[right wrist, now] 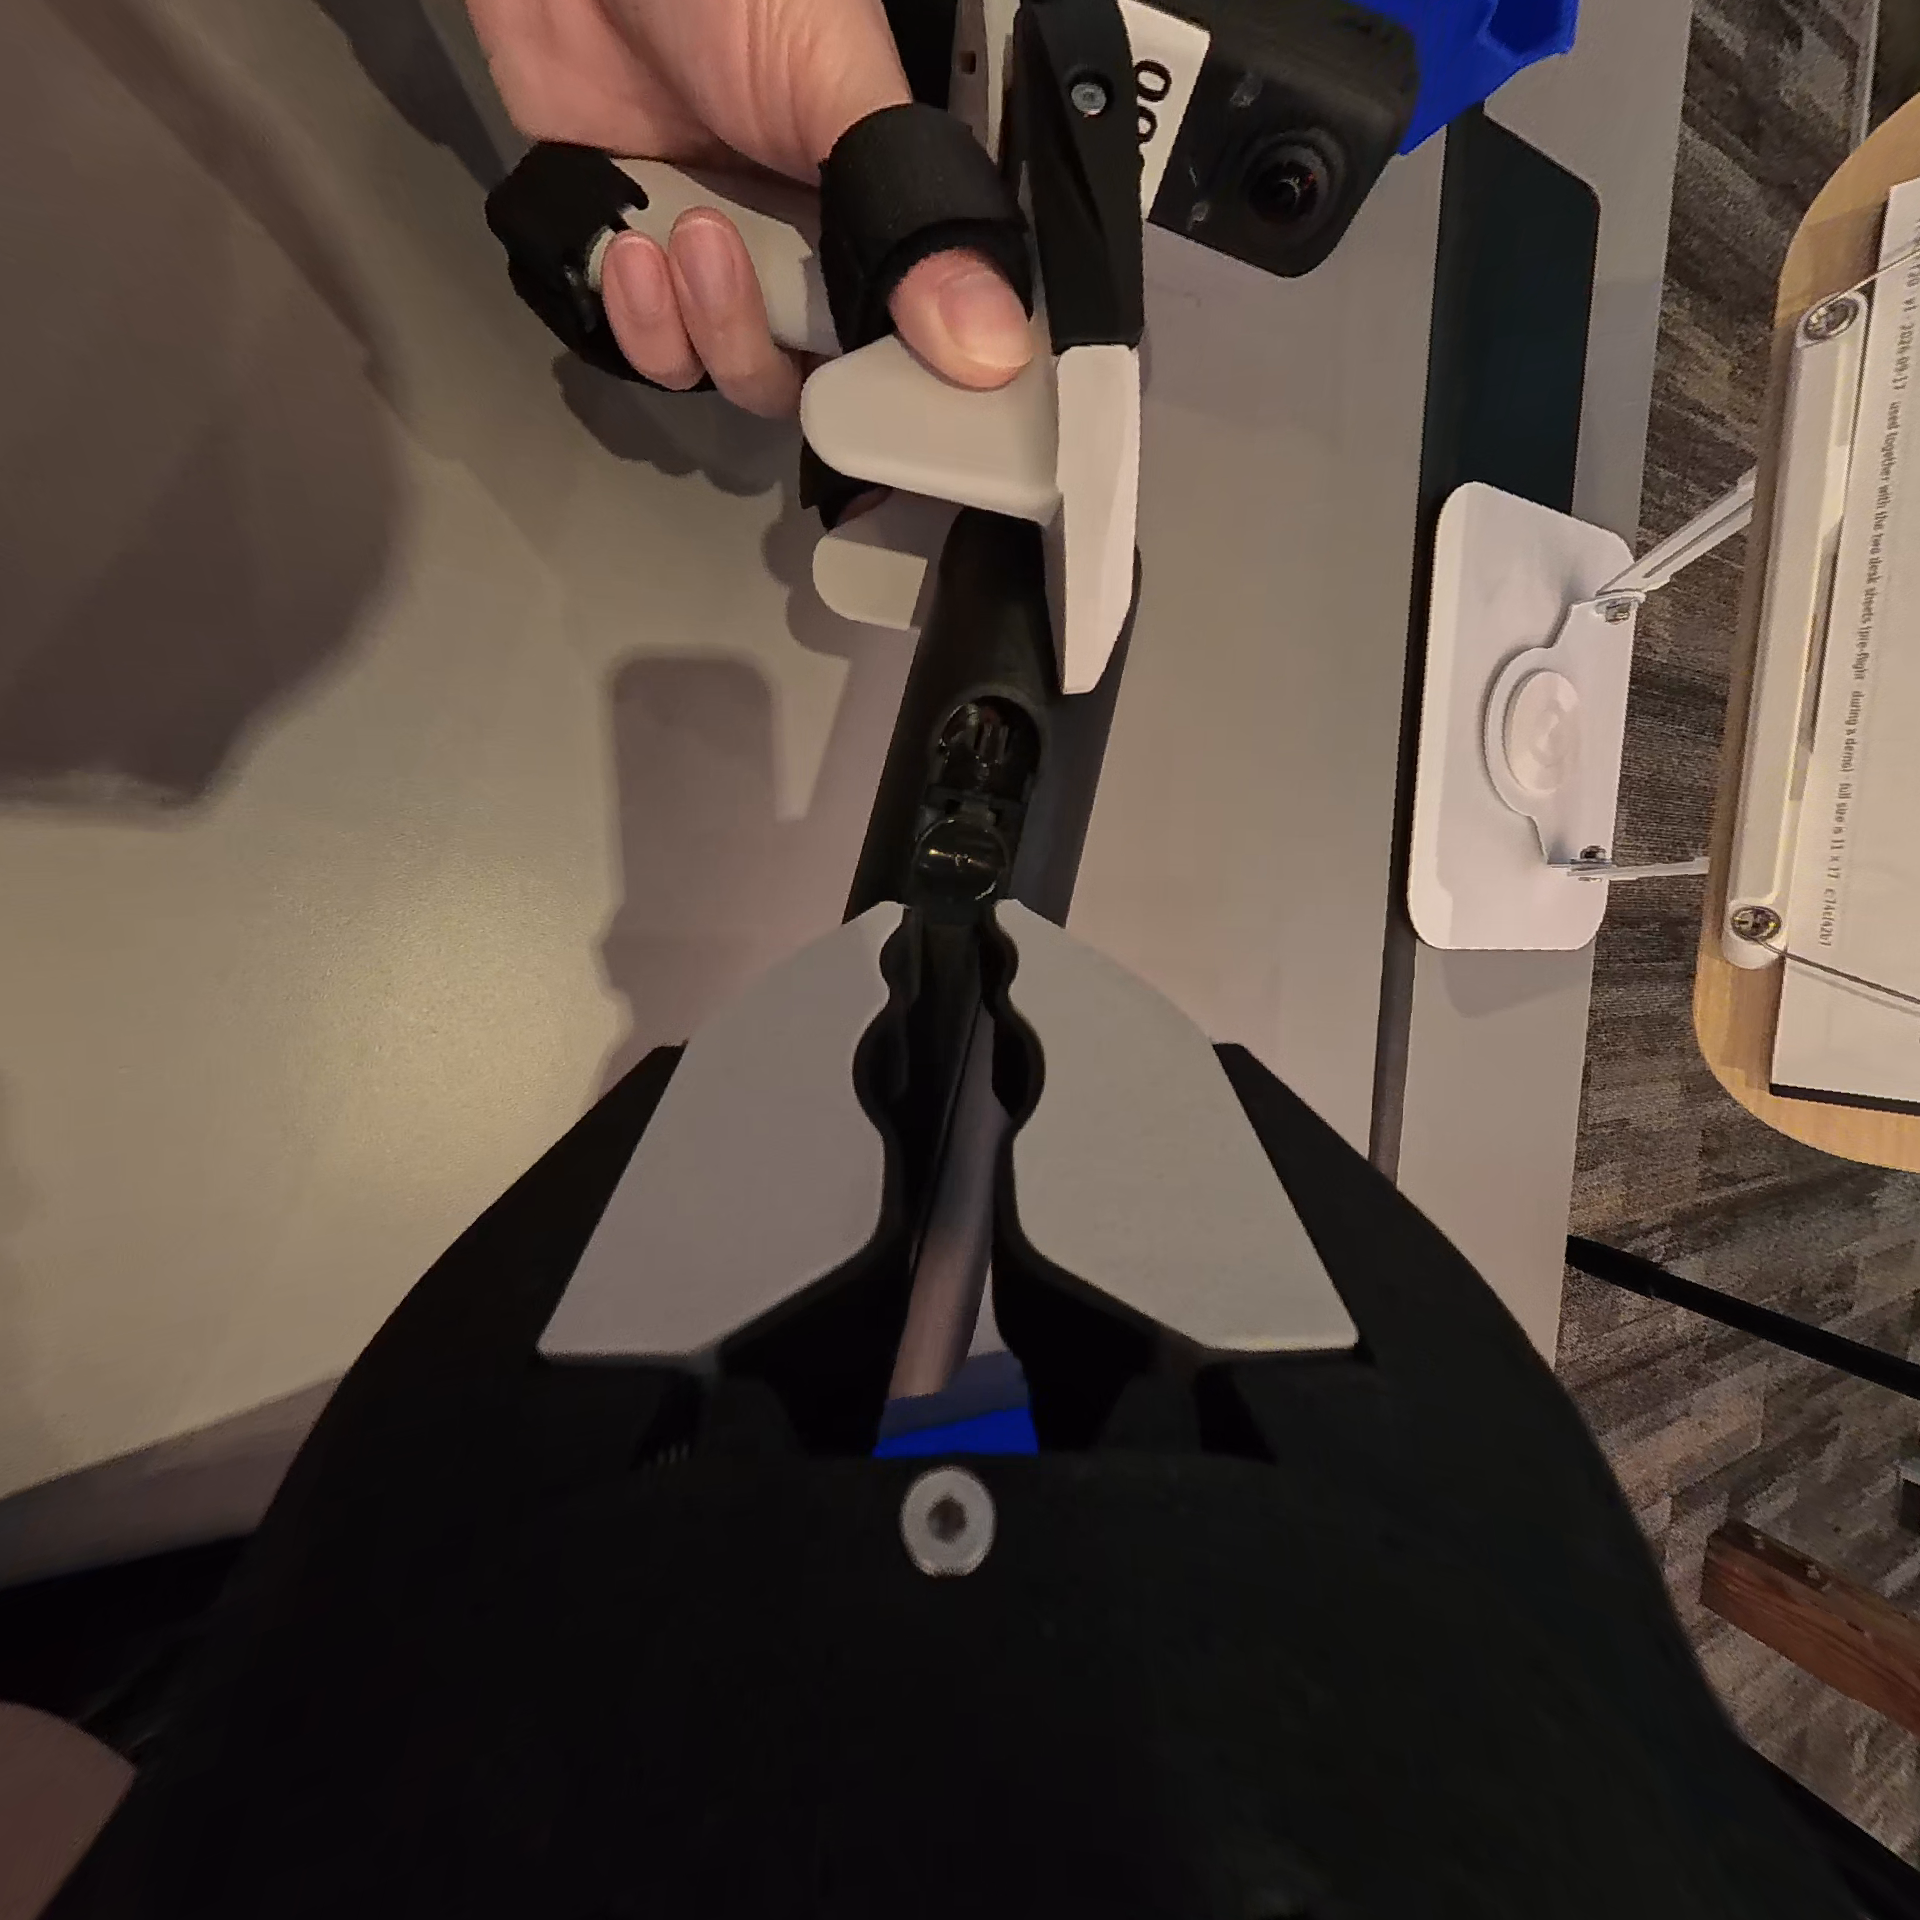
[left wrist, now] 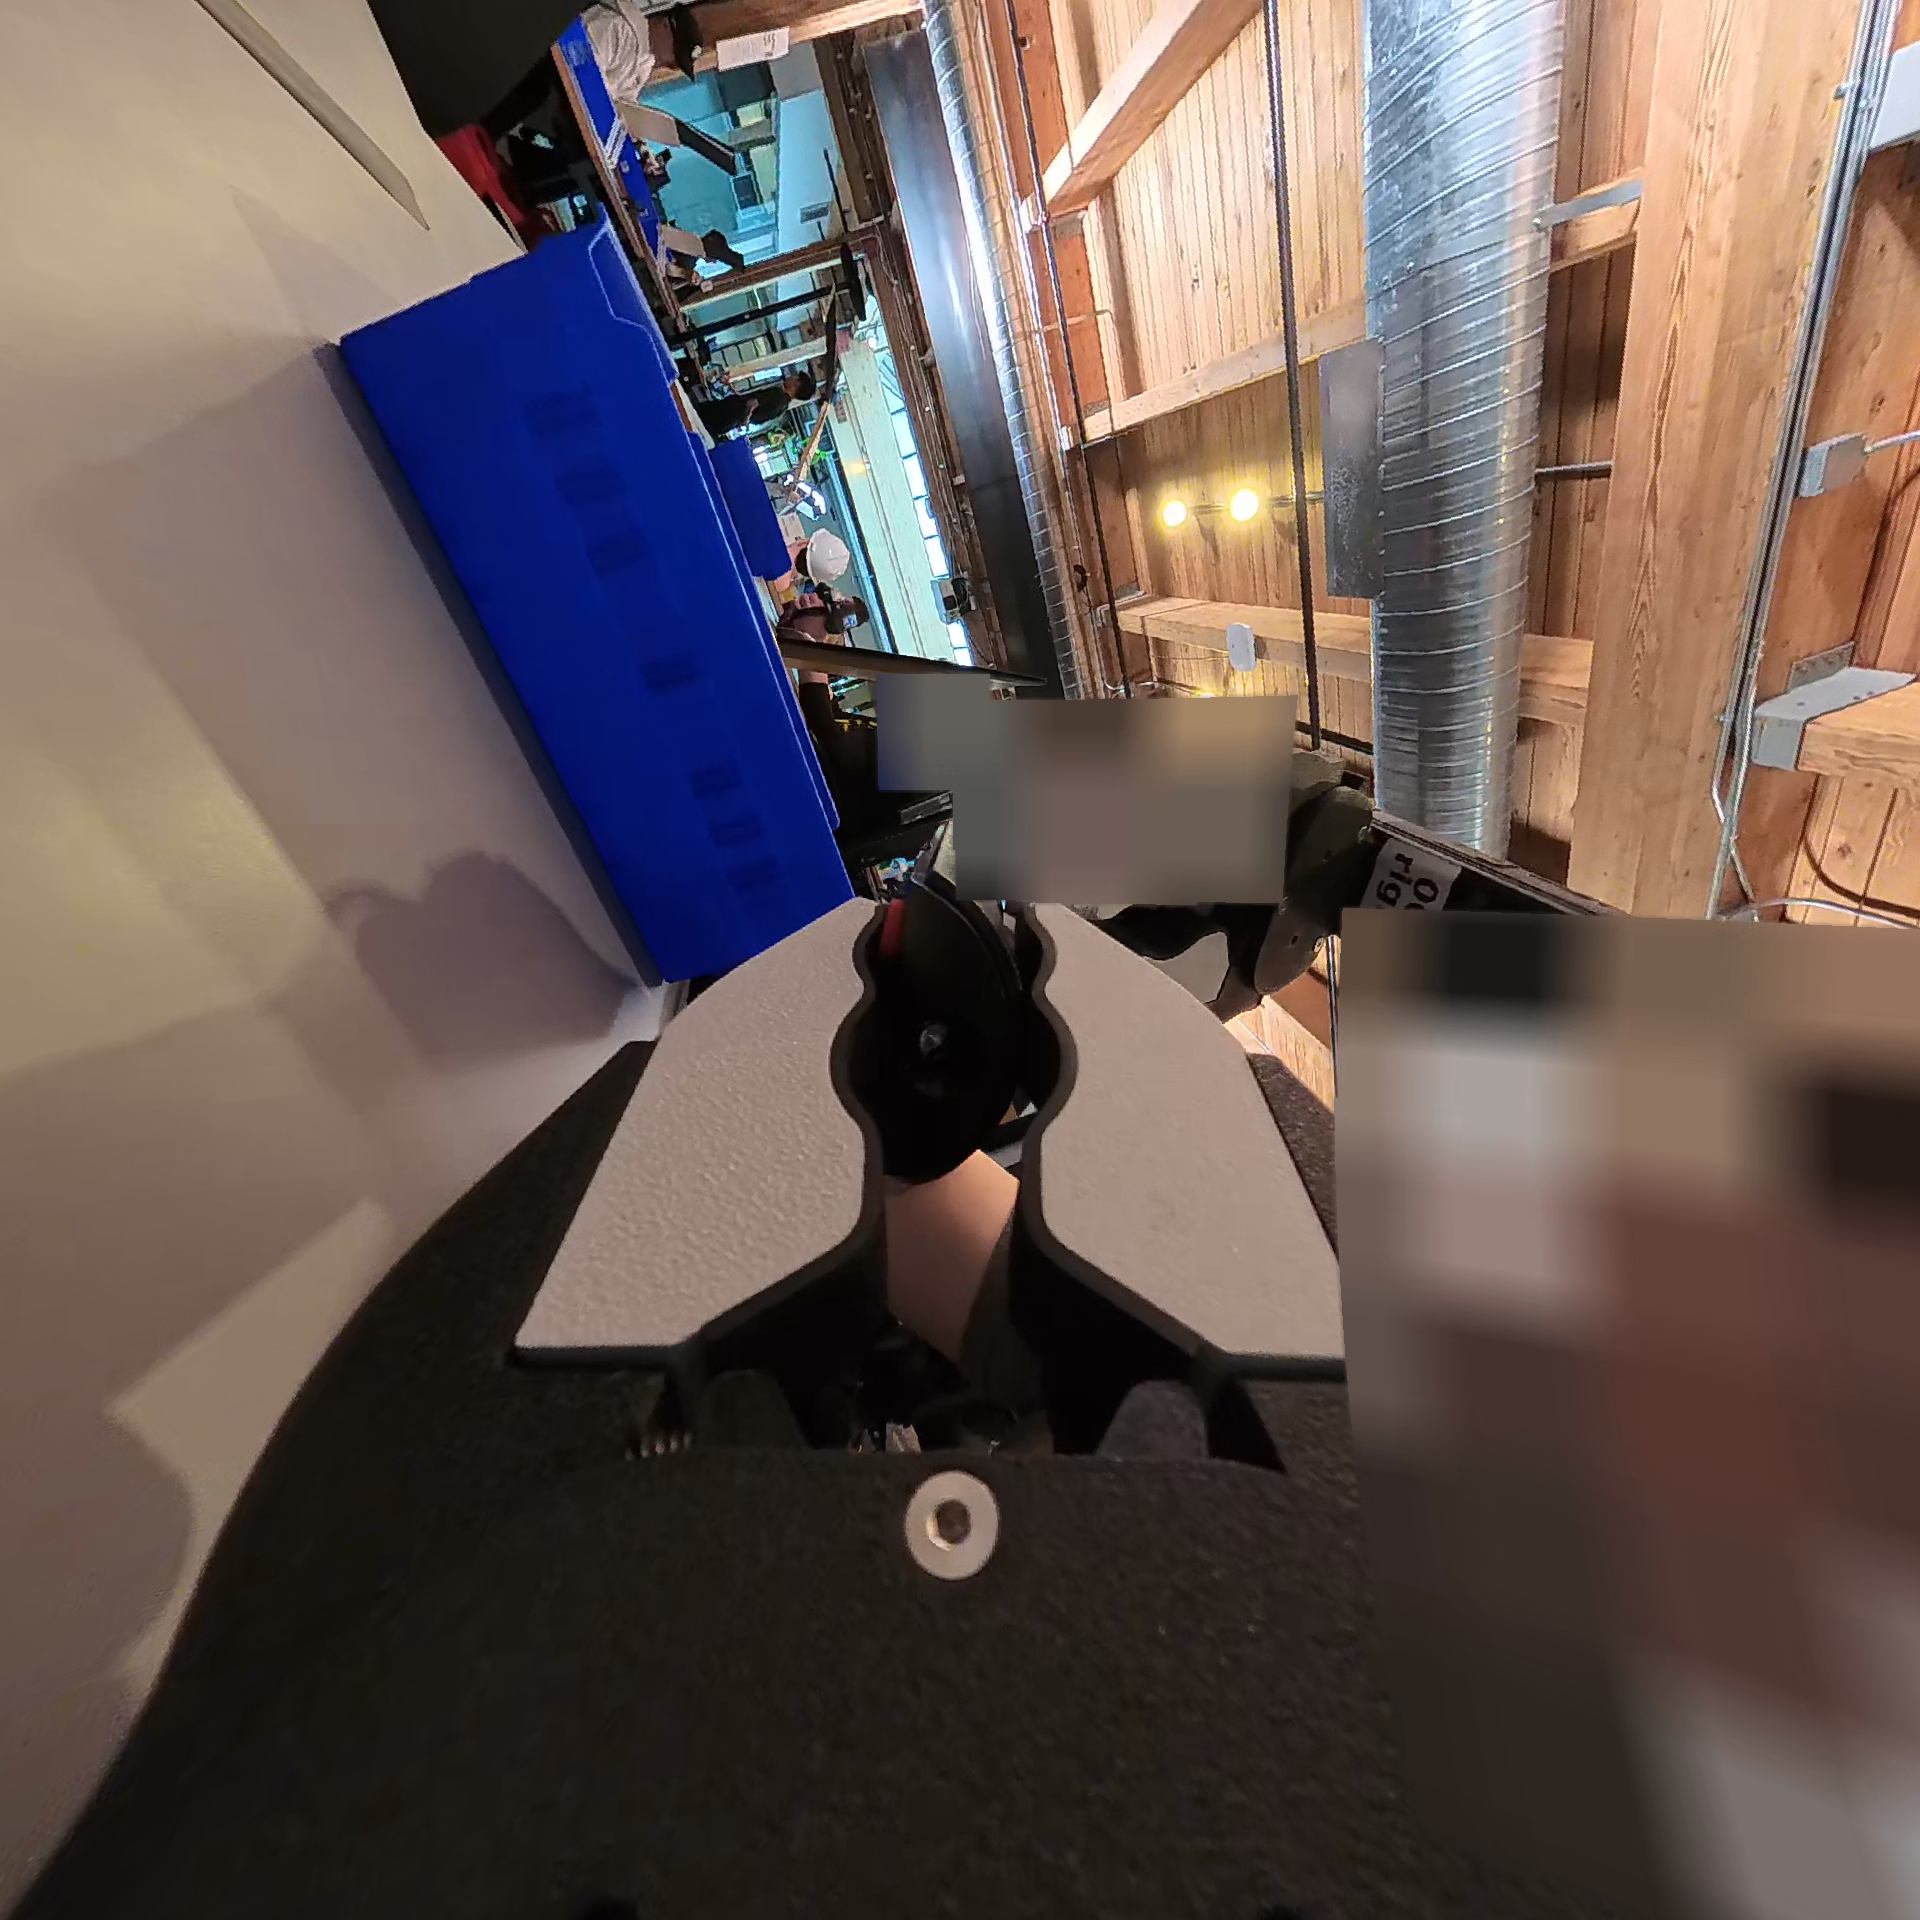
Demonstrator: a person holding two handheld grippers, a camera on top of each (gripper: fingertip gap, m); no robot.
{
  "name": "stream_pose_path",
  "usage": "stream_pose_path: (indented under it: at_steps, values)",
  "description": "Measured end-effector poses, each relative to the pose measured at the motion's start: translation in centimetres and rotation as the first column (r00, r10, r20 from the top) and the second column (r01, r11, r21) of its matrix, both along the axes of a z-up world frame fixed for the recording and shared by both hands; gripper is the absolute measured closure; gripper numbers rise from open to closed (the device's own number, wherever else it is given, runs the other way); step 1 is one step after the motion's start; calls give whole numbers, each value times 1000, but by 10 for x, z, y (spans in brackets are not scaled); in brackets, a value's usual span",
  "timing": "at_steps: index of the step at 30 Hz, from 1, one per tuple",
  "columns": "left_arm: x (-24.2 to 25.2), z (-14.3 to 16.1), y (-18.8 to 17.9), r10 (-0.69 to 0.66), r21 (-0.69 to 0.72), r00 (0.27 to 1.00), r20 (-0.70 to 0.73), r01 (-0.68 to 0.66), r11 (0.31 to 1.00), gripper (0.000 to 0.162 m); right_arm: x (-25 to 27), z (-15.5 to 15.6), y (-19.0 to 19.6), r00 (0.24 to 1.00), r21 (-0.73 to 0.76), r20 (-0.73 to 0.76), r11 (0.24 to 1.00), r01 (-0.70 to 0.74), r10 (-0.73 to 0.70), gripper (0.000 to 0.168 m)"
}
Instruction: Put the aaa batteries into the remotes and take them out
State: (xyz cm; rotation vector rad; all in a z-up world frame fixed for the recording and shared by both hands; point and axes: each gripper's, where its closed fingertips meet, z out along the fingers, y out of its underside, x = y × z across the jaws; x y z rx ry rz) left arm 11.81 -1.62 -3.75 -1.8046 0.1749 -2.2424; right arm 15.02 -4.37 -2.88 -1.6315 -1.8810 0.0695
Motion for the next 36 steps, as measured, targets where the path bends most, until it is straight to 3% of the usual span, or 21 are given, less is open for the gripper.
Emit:
stream_pose_path:
  at_steps: [4, 11, 16, 19, 22, 27, 31, 36]
  values:
    - [-2, 0, 2, 8, -3, 1000, 0, -8, 1000, 140, 2, 9, 2, 999, -5, -43, 1000, 21, -21, 155]
    - [-7, 2, 7, 33, -14, 999, 8, -33, 999, 140, 26, 56, 13, 942, -97, -303, 988, 123, -147, 152]
    - [-10, 4, 10, 52, -27, 998, 21, -51, 998, 140, 44, 52, 23, 918, -184, -297, 959, 214, -262, 147]
    - [-18, 7, 18, 98, -24, 995, 23, -97, 995, 140, 54, 70, 31, 815, -329, -427, 907, 262, -391, 146]
    - [-27, 15, 24, 140, -15, 990, 35, -139, 990, 140, 67, 87, 34, 655, -557, -544, 810, 186, -524, 147]
    - [-41, 29, 31, 200, 16, 979, 44, -201, 980, 140, 82, 85, 51, 491, -751, -555, 658, 51, -672, 146]
    - [-52, 36, 37, 231, 19, 971, 55, -233, 972, 140, 73, 76, 54, 473, -802, -526, 597, -1, -706, 141]
    - [-56, 37, 39, 241, 25, 969, 48, -242, 970, 140, 52, 61, 40, 552, -859, -466, 502, -95, -692, 136]
